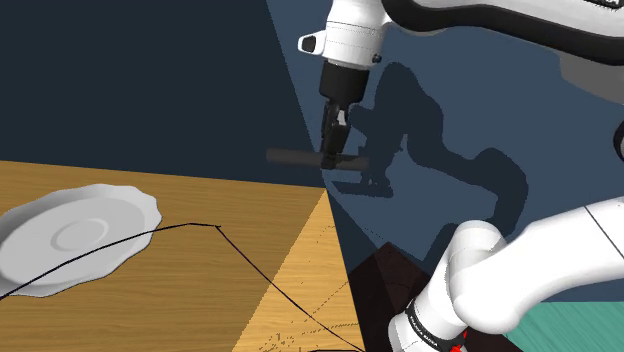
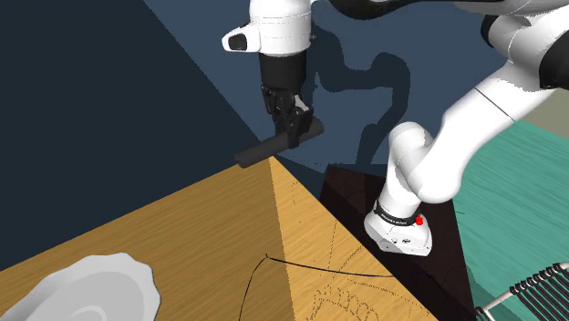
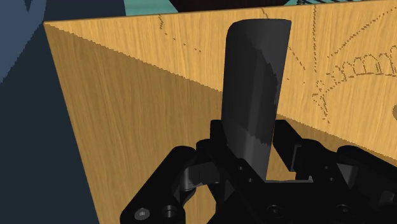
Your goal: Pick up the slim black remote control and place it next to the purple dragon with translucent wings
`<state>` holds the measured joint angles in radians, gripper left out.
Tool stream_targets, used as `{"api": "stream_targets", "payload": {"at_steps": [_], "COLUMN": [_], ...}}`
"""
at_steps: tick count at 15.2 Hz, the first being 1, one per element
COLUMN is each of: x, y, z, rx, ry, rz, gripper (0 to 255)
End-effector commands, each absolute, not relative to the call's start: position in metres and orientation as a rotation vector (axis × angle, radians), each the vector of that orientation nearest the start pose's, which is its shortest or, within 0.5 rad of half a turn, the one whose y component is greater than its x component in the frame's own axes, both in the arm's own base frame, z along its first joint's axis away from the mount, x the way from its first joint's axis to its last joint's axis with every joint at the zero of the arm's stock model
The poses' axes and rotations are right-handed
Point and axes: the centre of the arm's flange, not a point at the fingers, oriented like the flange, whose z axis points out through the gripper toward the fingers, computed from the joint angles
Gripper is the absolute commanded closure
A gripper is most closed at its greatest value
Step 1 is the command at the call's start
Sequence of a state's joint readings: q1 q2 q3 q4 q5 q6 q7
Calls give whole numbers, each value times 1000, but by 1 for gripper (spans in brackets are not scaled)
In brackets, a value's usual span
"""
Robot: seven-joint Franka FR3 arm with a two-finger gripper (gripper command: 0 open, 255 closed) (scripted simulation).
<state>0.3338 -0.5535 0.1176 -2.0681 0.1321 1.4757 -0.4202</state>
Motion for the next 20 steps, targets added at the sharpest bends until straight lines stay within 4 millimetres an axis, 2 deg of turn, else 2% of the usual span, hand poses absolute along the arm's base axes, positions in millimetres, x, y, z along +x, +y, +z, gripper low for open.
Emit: {"api": "stream_targets", "payload": {"at_steps": [1,20], "x": [319,319], "y": [185,185], "z": [649,749], "rx": [-2790,-2790], "ry": [-1284,-1284], "rz": [66,66], "gripper": [255,255]}}
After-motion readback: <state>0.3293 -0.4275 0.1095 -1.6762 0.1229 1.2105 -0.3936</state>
